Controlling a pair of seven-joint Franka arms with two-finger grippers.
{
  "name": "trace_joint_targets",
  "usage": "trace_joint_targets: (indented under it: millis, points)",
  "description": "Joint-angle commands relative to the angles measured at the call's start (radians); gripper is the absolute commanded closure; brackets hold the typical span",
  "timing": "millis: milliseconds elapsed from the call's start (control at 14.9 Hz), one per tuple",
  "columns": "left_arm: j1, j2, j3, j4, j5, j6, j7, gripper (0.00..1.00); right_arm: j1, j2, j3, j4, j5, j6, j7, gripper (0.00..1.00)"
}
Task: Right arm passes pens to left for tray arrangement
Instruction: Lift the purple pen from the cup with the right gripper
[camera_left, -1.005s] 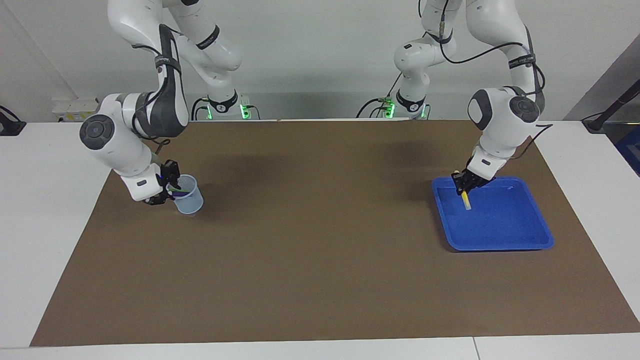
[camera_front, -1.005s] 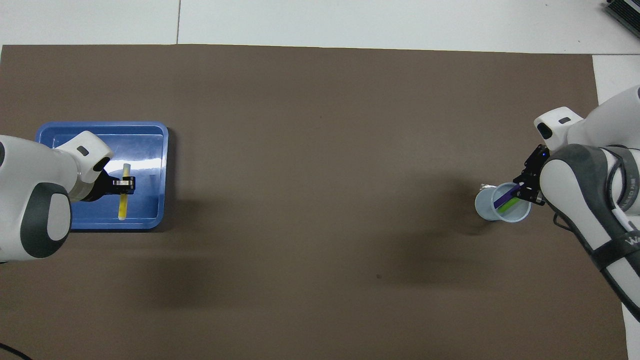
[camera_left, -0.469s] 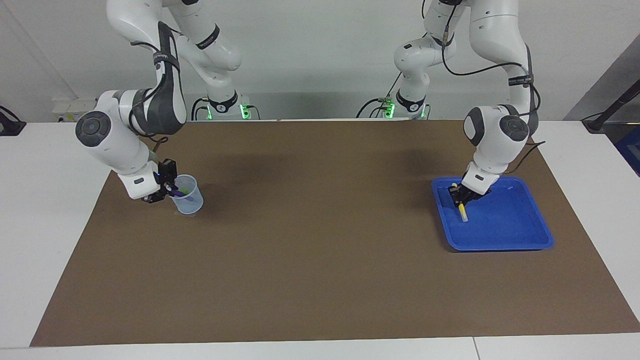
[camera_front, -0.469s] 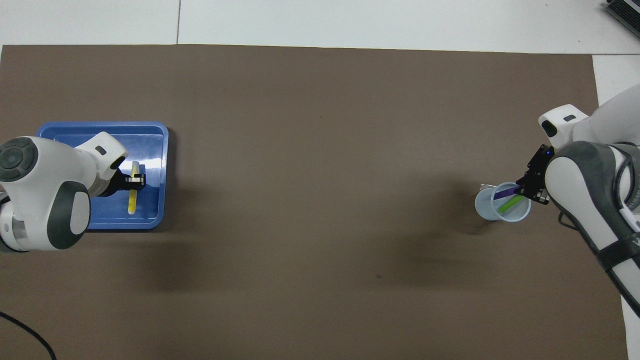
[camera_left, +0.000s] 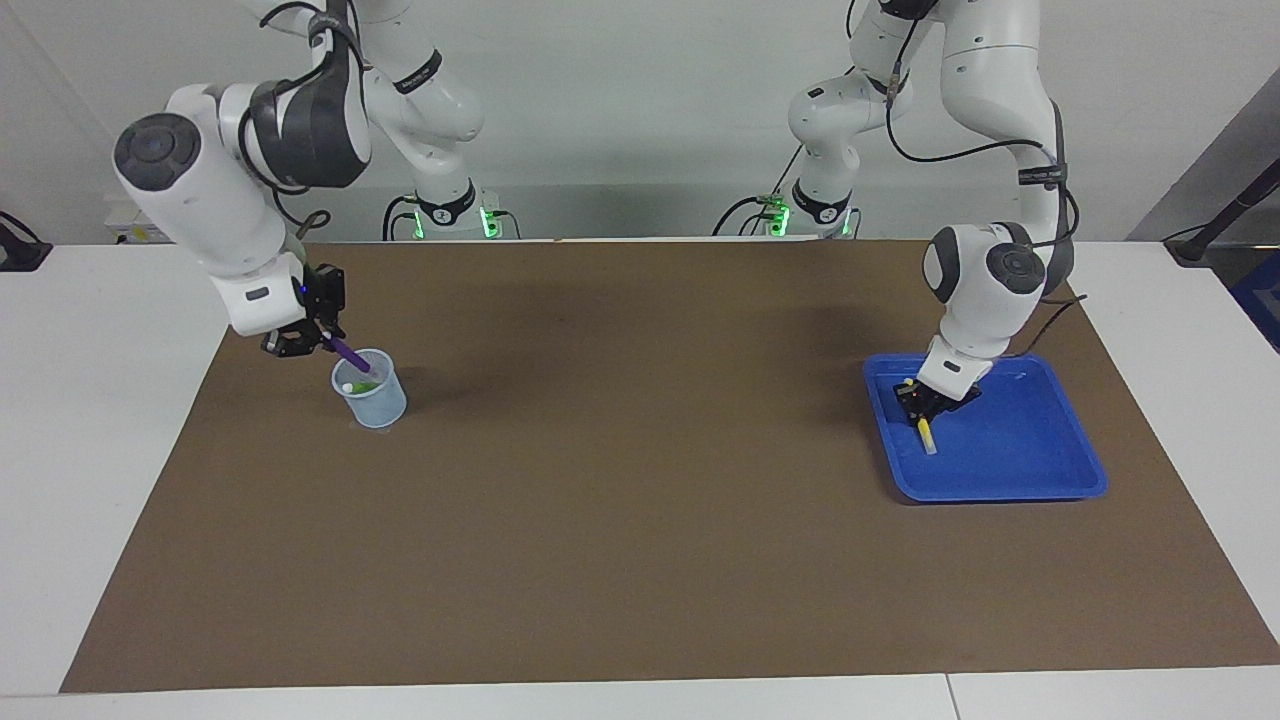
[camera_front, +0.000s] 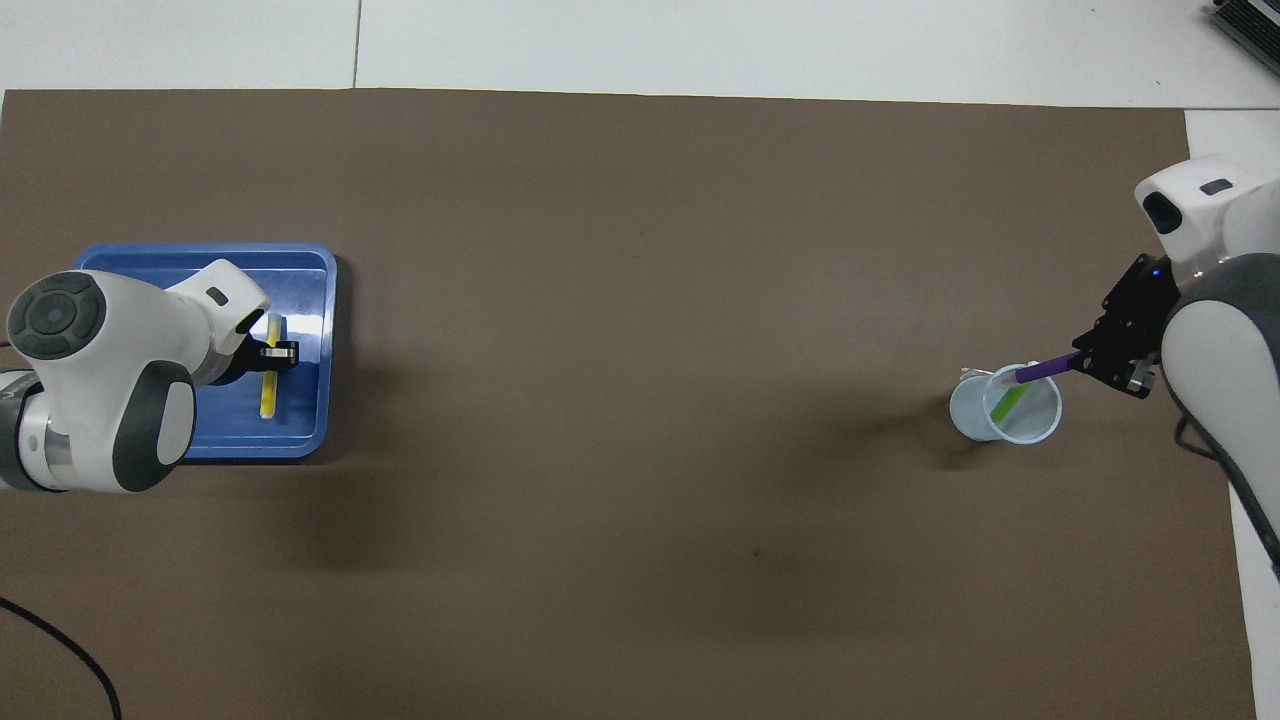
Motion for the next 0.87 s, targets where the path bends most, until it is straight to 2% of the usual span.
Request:
trace_joint_targets:
  millis: [0,134,268,469,603,737,804]
  points:
    - [-0.008,0.032,0.001,0.017,0.046,0.015,-0.025,0.69,-0.018,-0.002,0.008,0.119,0.149,-0.117,0.119,1.0]
    - [-0.015,0.032,-0.001,0.022,0.042,0.005,-0.04,0.5,-0.018,-0.001,0.009,0.151,0.281,-0.131,0.297,1.0]
    - [-0.015,0.032,-0.001,0.028,0.039,-0.004,-0.056,0.43,-0.006,-0.001,0.014,0.15,0.39,-0.094,0.469,1.0]
    - [-0.014,0.029,-0.004,0.04,0.034,-0.016,-0.057,0.2,0.085,-0.002,0.026,0.147,0.423,-0.079,0.63,1.0]
    - [-0.014,0.024,-0.004,0.086,-0.039,-0.099,-0.057,0.12,0.132,-0.002,0.026,0.147,0.455,-0.059,0.728,1.0]
    - [-0.018,0.022,-0.005,0.184,-0.086,-0.264,-0.059,0.08,0.134,-0.008,0.026,0.144,0.516,-0.051,0.799,1.0]
    - [-0.021,0.019,-0.005,0.234,-0.101,-0.348,-0.057,0.03,0.134,-0.01,0.025,0.138,0.551,-0.025,0.827,1.0]
